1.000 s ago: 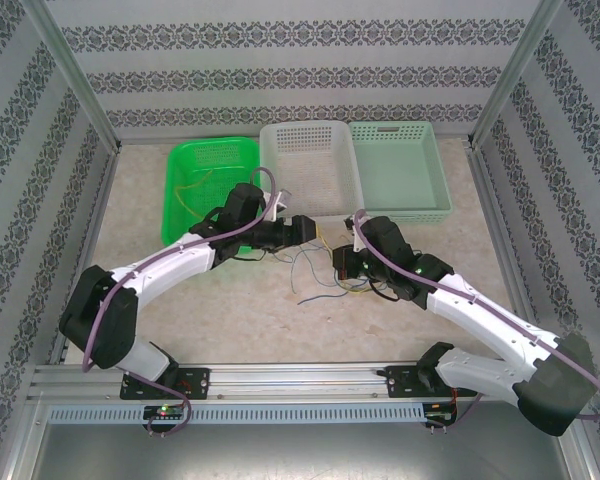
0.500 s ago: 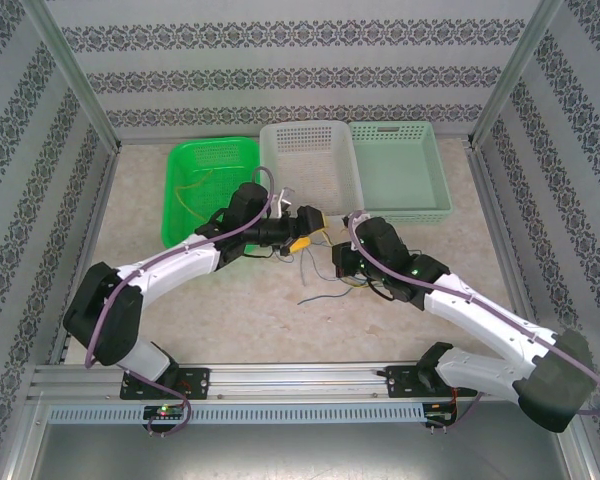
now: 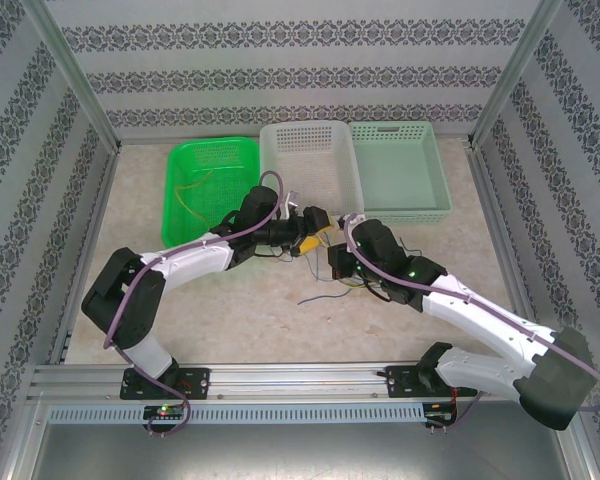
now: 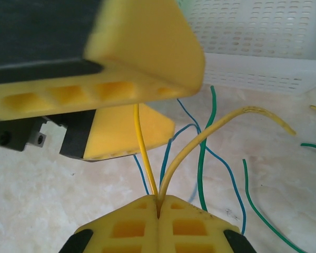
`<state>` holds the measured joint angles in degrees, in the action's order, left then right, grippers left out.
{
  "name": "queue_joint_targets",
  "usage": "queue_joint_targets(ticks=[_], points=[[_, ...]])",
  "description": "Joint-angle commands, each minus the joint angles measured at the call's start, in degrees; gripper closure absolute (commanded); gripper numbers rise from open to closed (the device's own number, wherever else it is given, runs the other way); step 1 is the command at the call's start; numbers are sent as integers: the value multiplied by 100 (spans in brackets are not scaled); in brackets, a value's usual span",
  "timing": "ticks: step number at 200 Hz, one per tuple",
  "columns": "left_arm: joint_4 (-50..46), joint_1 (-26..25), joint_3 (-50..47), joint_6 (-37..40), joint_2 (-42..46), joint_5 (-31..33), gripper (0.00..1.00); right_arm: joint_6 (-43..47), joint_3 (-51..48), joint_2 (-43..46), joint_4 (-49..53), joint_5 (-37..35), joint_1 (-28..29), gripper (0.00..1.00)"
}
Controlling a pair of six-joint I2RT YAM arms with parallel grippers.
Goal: Untangle the cables
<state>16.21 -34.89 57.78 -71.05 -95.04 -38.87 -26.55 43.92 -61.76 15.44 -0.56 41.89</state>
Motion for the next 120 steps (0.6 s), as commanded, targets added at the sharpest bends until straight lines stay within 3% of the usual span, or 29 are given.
queue_joint_targets(ticks=[1, 42, 59, 78, 92, 108, 120], points=[[329, -62, 225, 0, -127, 64, 28, 117, -203, 175, -173, 94, 59, 100], [37, -68, 291, 315, -112, 161, 77, 8, -386, 382, -79, -21, 64, 100], [-167, -63, 360, 480, -76, 178, 99, -89, -426, 410, -31, -117, 37, 93], [-257, -66, 412, 624, -50, 143, 100, -186, -424, 344, 33, -135, 12, 90], [-282, -67, 418, 685, -18, 126, 100, -275, -386, 272, 203, -255, -31, 77], [-470, -70, 452, 850, 49, 143, 100, -412, -375, 229, 386, -382, -130, 69], [-718, -69, 509, 1032, 131, 185, 100, -512, -397, 239, 476, -407, -226, 55]])
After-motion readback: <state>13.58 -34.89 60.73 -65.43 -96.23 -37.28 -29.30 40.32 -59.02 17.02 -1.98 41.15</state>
